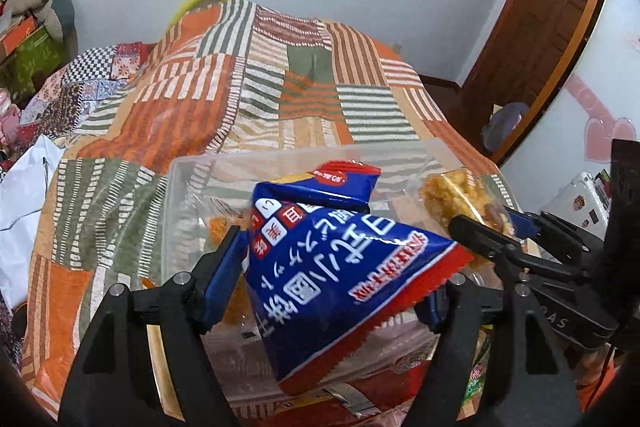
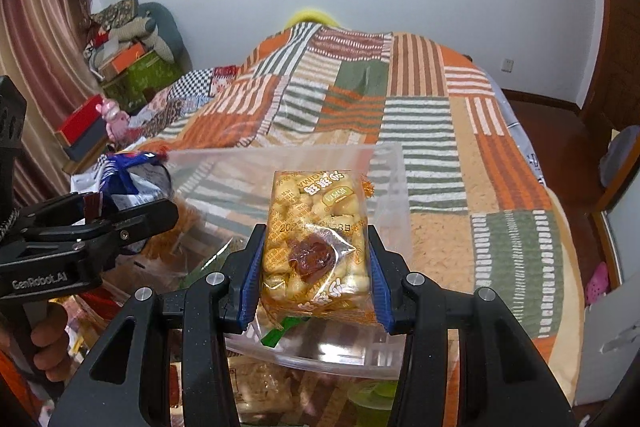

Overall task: Organize snacks
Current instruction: 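Lower both held packs into the clear plastic box and open both tools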

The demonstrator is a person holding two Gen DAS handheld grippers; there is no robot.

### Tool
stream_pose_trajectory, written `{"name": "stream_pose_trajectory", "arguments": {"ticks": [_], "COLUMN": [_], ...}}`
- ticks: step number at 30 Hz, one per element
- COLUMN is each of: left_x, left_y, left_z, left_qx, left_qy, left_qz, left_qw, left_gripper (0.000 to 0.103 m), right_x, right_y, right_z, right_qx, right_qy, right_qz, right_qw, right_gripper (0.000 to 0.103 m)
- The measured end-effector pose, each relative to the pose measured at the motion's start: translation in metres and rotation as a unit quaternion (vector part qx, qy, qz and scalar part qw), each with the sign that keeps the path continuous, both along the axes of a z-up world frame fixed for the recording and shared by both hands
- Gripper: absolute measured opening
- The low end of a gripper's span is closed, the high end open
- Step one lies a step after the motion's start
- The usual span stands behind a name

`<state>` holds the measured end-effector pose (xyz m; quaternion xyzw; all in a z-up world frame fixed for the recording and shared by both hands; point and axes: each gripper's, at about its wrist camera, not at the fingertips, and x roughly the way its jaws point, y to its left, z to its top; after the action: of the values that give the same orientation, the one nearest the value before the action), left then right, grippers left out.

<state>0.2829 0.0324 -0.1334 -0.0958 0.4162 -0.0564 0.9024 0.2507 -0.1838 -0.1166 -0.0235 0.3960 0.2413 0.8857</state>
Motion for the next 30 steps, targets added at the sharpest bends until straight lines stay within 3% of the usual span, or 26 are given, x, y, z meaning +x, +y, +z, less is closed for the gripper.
{"name": "stream_pose_trajectory", "arguments": {"ticks": [6, 11, 21, 30], "left_x": [-0.009, -0.019, -0.064, -0.112], "left_y": [-0.004, 0.001, 0.005, 0.026], "left_z": [0.013, 0.027, 0.059, 0.061], "left_qx": [0.005, -0.007, 0.024, 0.043], "left_qy": [-0.021, -0.032, -0.070, -0.070], "left_qz": [-0.001, 0.002, -0.004, 0.009], "left_qw": [0.9998, 0.9994, 0.9973, 0.9966], "left_gripper": [0.085, 0.086, 0.087, 0.092], "right_x": [-0.005, -0.012, -0.046, -0.078], "right_y": [-0.003, -0.005, -0.009, -0.008], "right_z": [0.006, 0.018, 0.048, 0.057], "right_qx": [0.002, 0.006, 0.021, 0.022], "right_qy": [0.000, -0.012, -0.046, -0.062], "right_qz": [0.001, 0.002, 0.003, 0.016], "right_qw": [1.000, 1.000, 0.999, 0.998], "right_gripper": [0.044, 0.045, 0.051, 0.059]}}
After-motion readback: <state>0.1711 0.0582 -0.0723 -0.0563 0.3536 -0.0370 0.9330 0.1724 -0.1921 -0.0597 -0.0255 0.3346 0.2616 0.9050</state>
